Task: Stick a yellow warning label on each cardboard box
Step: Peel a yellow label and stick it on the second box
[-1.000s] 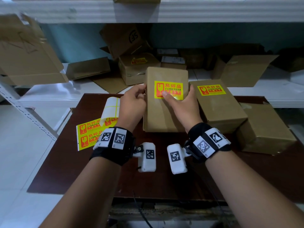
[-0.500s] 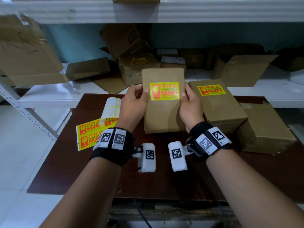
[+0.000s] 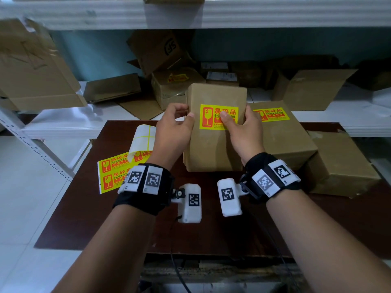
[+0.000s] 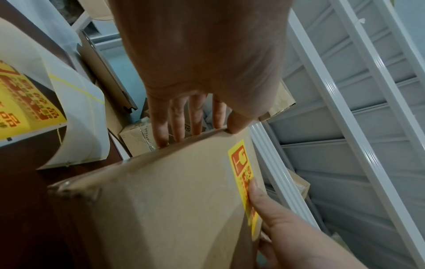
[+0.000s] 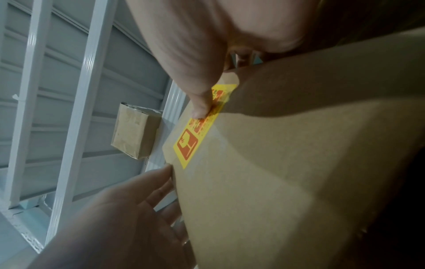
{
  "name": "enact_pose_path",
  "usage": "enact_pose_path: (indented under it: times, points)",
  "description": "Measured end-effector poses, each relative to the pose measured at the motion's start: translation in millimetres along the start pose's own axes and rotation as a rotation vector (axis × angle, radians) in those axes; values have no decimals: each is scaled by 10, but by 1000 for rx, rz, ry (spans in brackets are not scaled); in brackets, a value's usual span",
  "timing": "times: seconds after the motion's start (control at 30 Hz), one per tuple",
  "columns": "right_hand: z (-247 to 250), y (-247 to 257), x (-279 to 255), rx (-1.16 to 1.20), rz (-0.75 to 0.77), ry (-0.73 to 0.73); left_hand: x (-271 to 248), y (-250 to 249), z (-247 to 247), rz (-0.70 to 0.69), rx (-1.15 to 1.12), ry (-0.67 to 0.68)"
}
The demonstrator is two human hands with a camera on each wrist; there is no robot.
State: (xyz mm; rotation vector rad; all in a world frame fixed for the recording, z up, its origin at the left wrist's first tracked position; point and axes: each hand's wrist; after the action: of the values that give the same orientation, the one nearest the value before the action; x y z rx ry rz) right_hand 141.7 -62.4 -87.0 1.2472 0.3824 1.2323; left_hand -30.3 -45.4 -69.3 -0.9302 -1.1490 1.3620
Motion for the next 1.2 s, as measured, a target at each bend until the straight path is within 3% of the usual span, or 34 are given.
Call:
enact_pose_path:
  times: [0.3,0.7,1.07,1.2]
  points:
    - [27,-70,33,27,4,-40,38,12,54,66,-10,17]
    - [99,155,-52,156,-47,-113,-20,14,-27,-2,-1,45]
    - [70,79,-4,190,-48,-160,-27,-5,22,151,10,65]
    - [18,140,-62,179,-32,-126,-83,-51,47,122,113,34]
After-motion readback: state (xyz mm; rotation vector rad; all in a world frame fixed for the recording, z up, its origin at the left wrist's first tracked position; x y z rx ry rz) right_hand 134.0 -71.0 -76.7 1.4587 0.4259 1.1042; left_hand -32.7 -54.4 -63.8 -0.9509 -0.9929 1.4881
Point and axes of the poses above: each hand's wrist, its own x-axis towards the middle knuckle, its own z-axis out of the back of the hand, y = z × x, and after that the axes turned 11 degrees about z, right-handed
